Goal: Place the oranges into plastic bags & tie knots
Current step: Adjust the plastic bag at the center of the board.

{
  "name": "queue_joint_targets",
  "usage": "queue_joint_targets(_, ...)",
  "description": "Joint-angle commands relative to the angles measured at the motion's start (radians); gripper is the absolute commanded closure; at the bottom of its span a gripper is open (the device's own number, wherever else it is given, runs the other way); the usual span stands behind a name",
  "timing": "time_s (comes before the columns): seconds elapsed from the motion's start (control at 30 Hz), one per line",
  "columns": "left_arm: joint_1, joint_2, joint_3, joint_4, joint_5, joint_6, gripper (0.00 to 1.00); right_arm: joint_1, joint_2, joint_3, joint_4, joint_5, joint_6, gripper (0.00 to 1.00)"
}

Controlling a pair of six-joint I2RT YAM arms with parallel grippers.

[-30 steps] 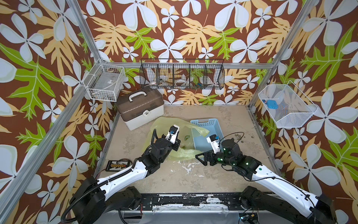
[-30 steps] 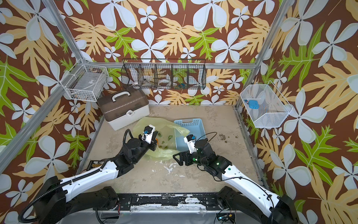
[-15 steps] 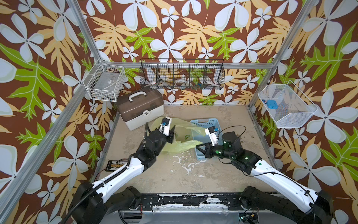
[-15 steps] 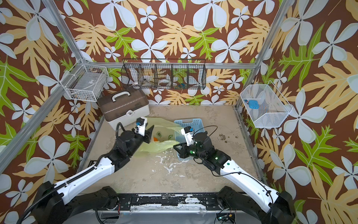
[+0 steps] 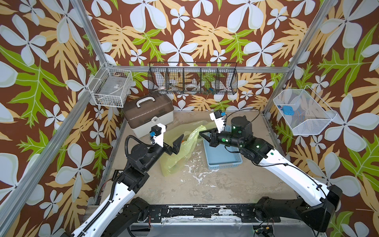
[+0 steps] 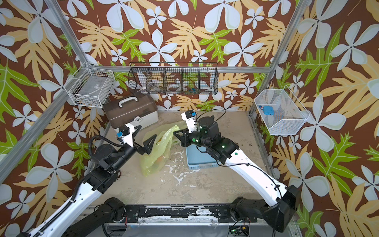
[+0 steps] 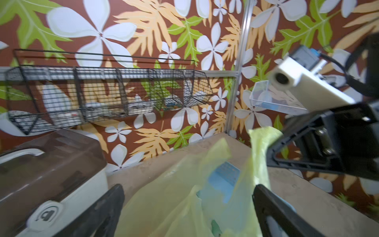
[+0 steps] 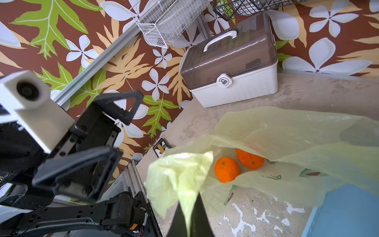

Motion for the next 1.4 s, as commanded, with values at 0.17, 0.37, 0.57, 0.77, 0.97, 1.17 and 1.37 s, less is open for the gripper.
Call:
queue_joint_targets(0.17,-0.111,0.082,-0.002,0.136,0.018,0.023,0.0,0.019,0.044,0.063,-0.038,-0.014,-0.029,1.0)
queue_joint_targets(0.37,-0.152,0.233,0.018,0.237,-0.083,-0.003,0.07,0.064,0.062,0.122,-0.049,0.007,-0.029,1.0)
queue_joint_targets(0.57,-0.165,0.276,-0.064,0.413,-0.316,-0.053,0.5,0.082,0.049,0.194,-0.038,0.008,0.004,1.0)
queue_joint_targets(0.77,-0.165,0.278,-0.096,0.498,-0.399,-0.075,0.63,0.125,0.029,0.216,-0.035,0.033,0.016,1.0)
queue_joint_targets(0.97,-0.164,0.292,-0.073,0.482,-0.41,-0.058,1.0,0.129,0.0,0.193,-0.041,0.109,0.011,0.69)
queue_joint_targets(1.17,-0.099,0.171,-0.113,0.418,-0.397,-0.086,1.0,-0.139,-0.203,-0.041,0.001,0.12,0.098,0.23)
queue_joint_targets(1.37,-0.066,0.065,-0.148,0.43,-0.246,-0.074,1.0,-0.21,-0.095,-0.227,0.074,0.092,0.137,0.25)
